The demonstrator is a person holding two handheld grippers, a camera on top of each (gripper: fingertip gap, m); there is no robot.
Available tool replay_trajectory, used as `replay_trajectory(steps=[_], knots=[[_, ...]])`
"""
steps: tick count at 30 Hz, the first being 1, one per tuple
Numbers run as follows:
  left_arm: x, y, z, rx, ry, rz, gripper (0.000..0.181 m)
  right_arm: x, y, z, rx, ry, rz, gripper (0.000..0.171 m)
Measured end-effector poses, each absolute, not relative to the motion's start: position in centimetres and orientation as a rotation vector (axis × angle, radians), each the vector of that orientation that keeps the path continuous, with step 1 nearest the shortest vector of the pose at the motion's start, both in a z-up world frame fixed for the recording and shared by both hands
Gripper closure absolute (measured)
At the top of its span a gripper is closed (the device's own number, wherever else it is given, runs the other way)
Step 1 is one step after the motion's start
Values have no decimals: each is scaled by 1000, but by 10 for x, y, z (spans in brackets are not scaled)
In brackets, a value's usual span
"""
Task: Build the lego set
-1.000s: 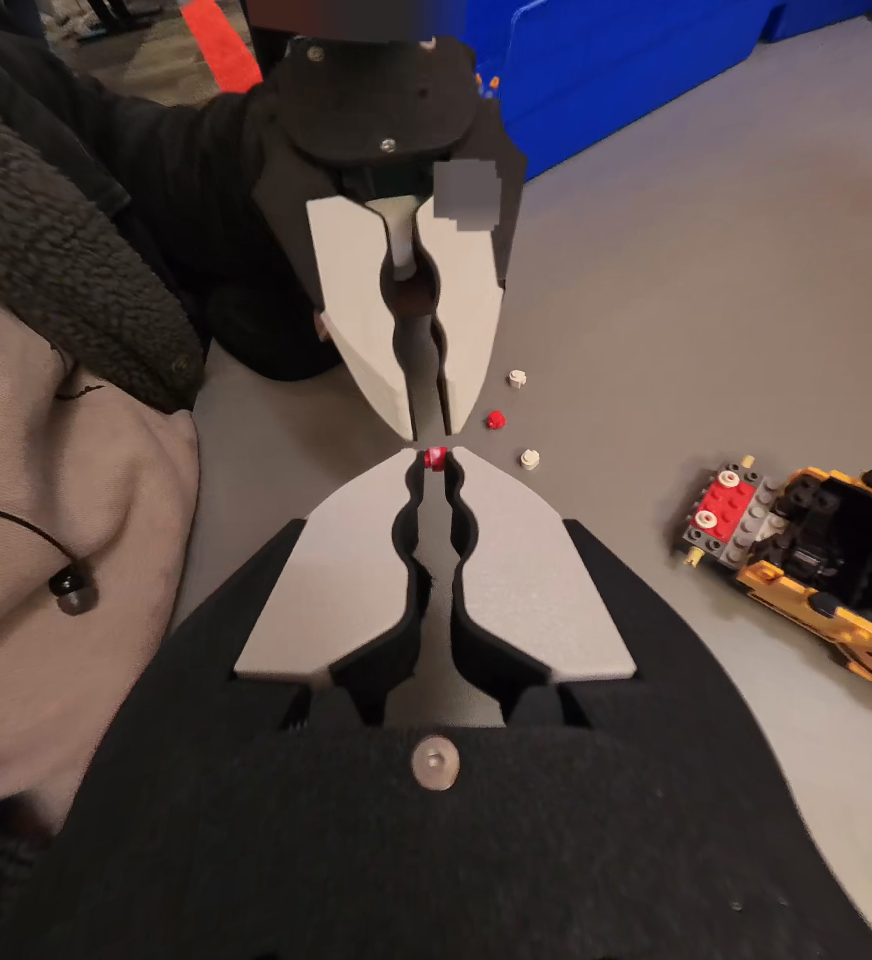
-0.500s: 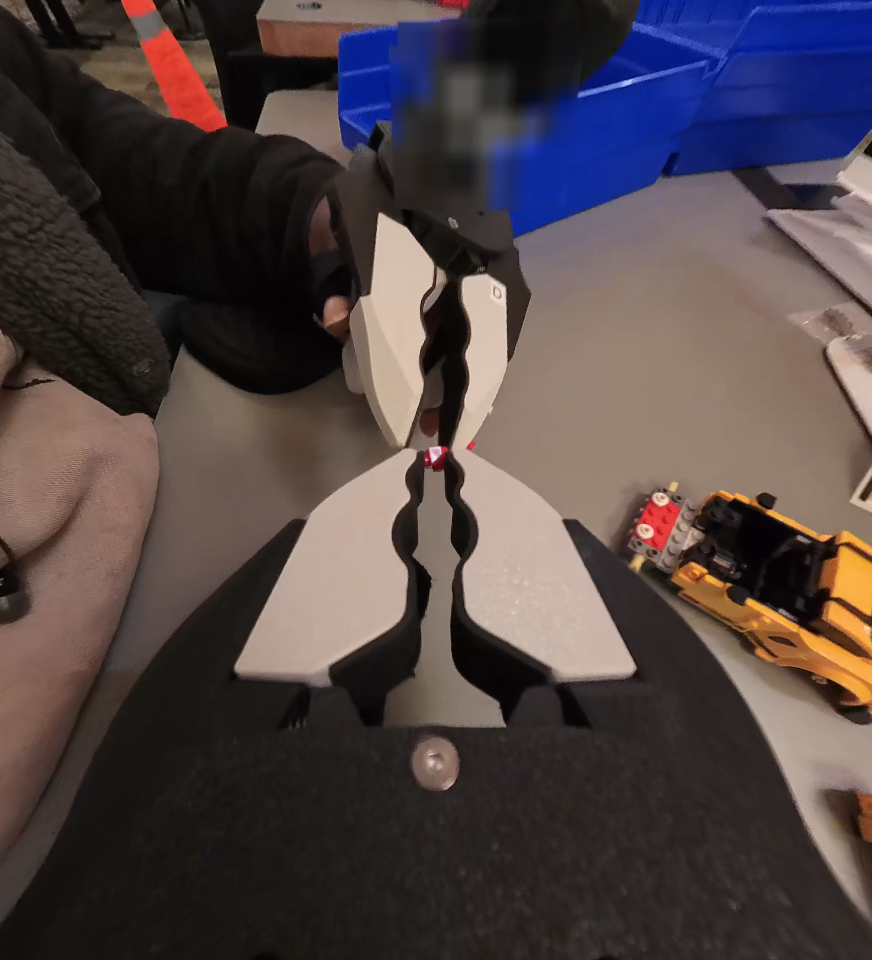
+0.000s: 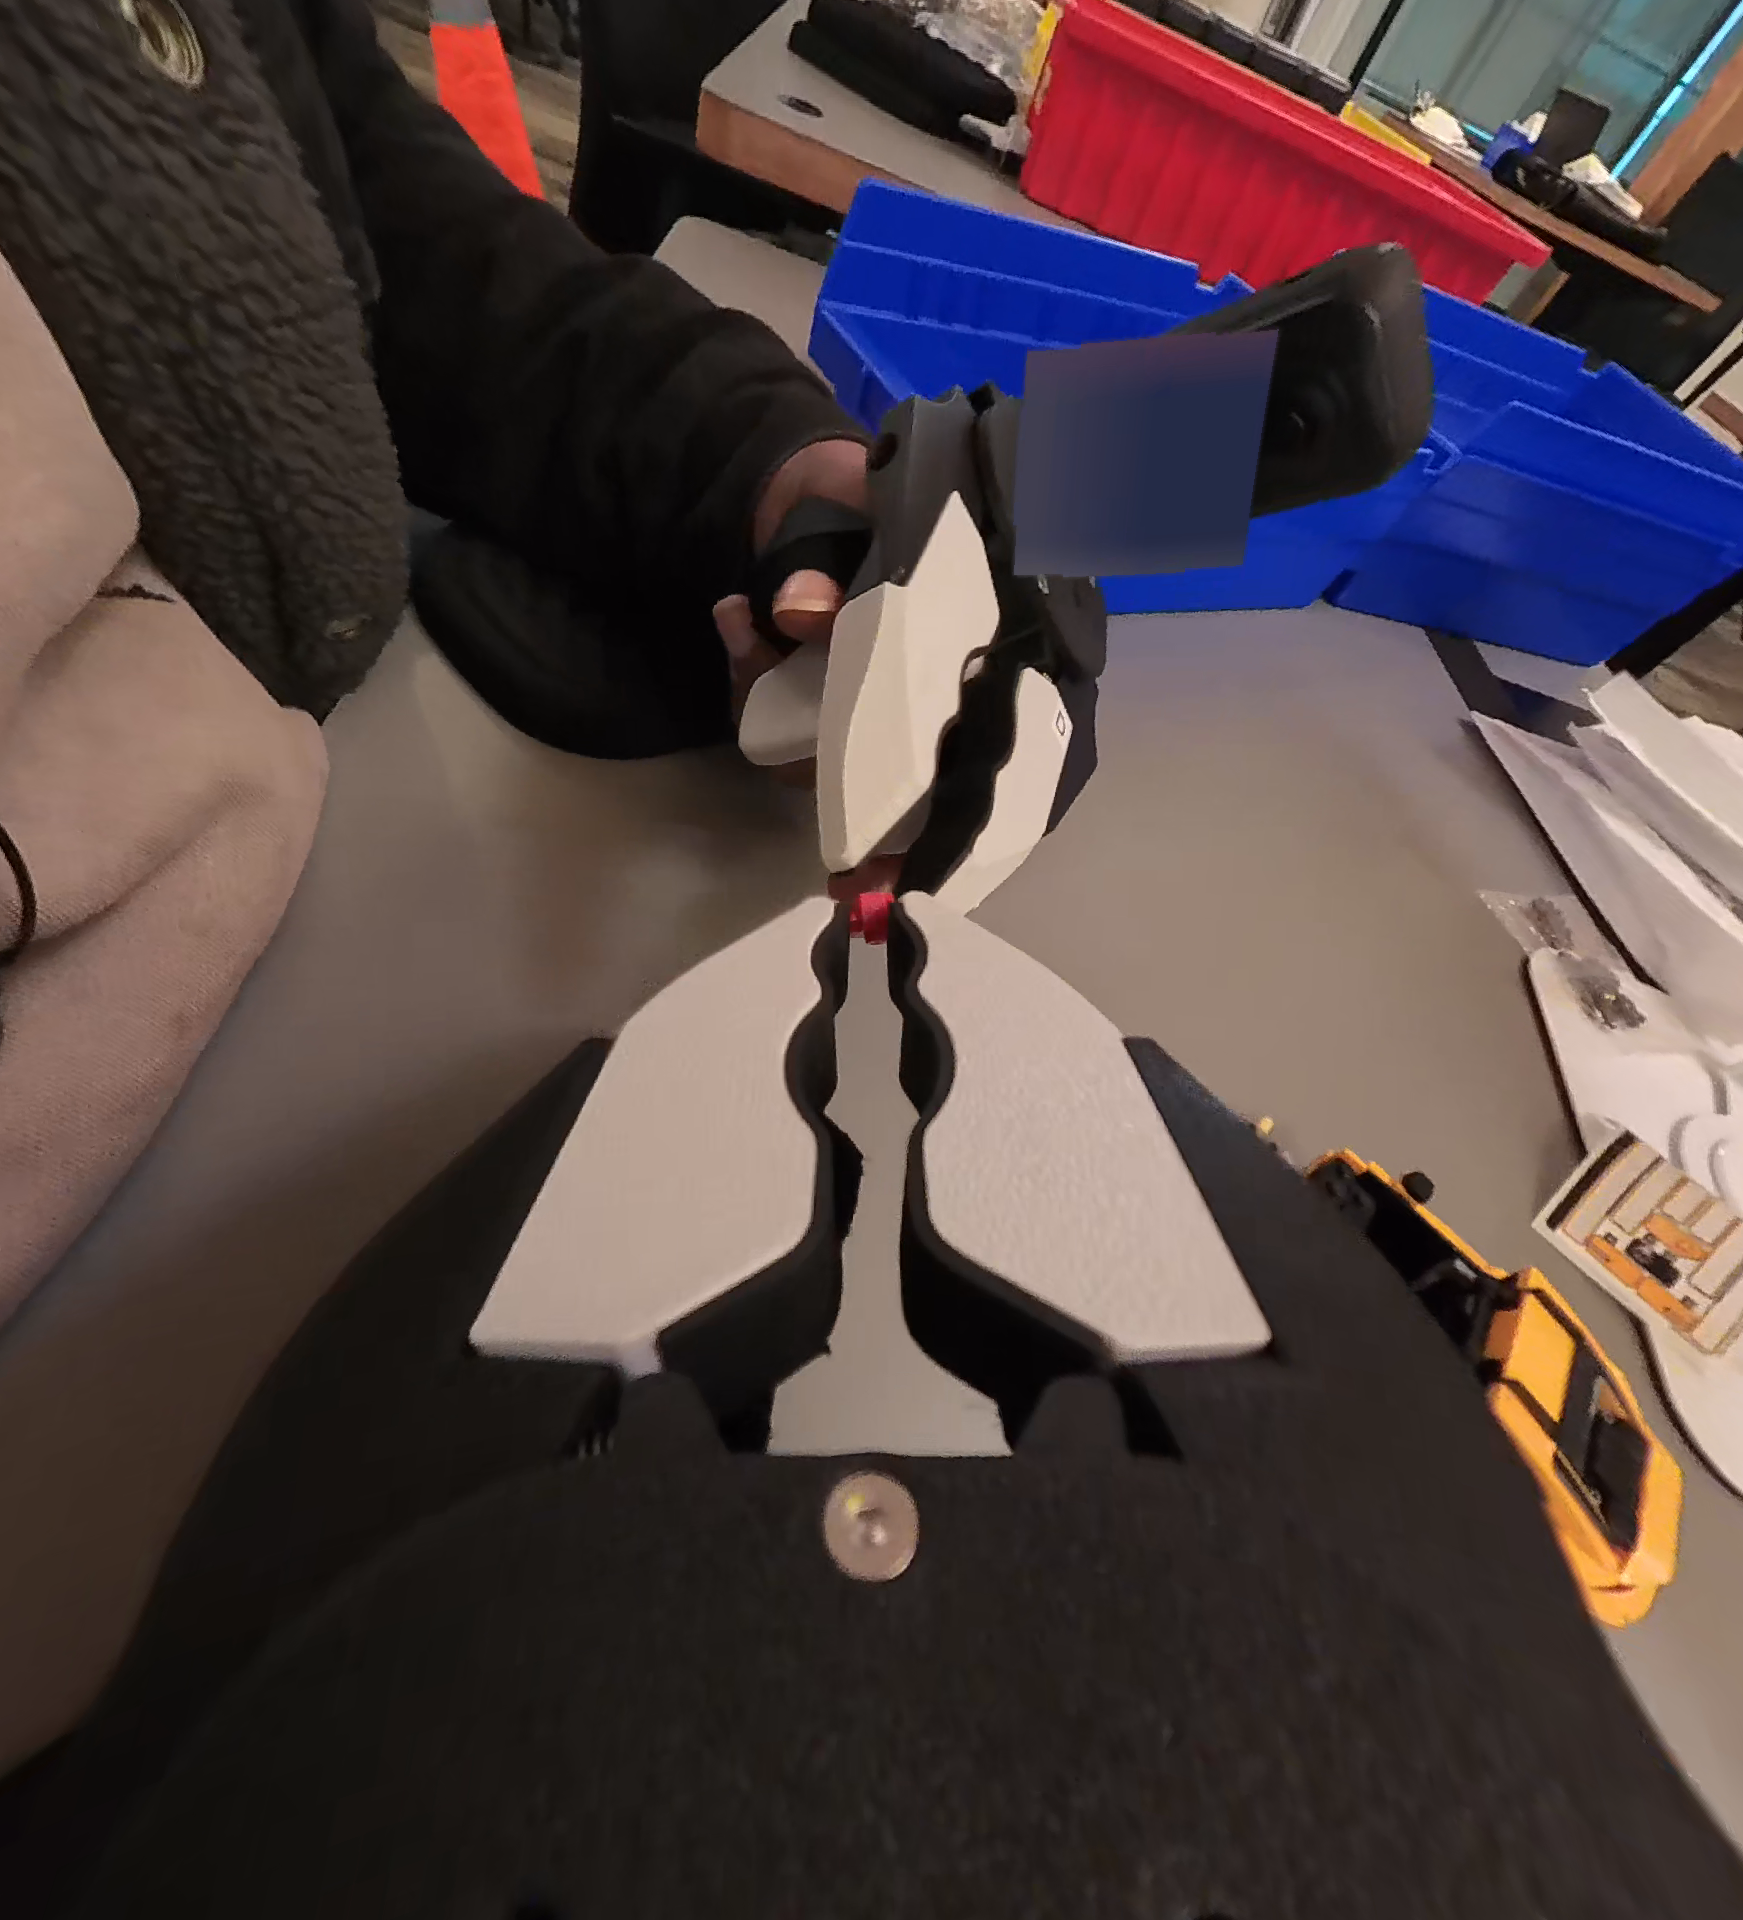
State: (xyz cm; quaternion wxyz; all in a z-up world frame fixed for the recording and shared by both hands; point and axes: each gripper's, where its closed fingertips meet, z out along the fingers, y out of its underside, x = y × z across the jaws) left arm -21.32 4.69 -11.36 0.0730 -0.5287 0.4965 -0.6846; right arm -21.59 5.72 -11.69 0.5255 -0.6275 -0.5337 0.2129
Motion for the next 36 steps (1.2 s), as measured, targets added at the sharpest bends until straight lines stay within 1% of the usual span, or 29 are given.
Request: replay_trajectory(steps=[10,13,20,23,27,34,36], knots=[[-213,50,-127,-1730,1479,-2058,171,-221,58,-129,-1547,-1436,313,166],[-216,50,-119,-1688,1444,-2168,172,-224,57,-120,-1539,-1385,353,166],[-231,52,-82,-1411,1327,-2441,172,-228,53,-89,-1493,-1167,589,162],[-233,50,-78,-1355,1343,-2442,172,-233,49,-81,-1465,-1114,672,161],[-234,46,-77,-1305,1372,-2409,172,-239,51,-81,-1461,-1114,681,161],[-234,46,-78,-1302,1384,-2372,172,-243,53,-81,-1455,-1139,623,162],[-231,49,-83,-1338,1414,-2288,172,-242,55,-85,-1487,-1155,583,162]])
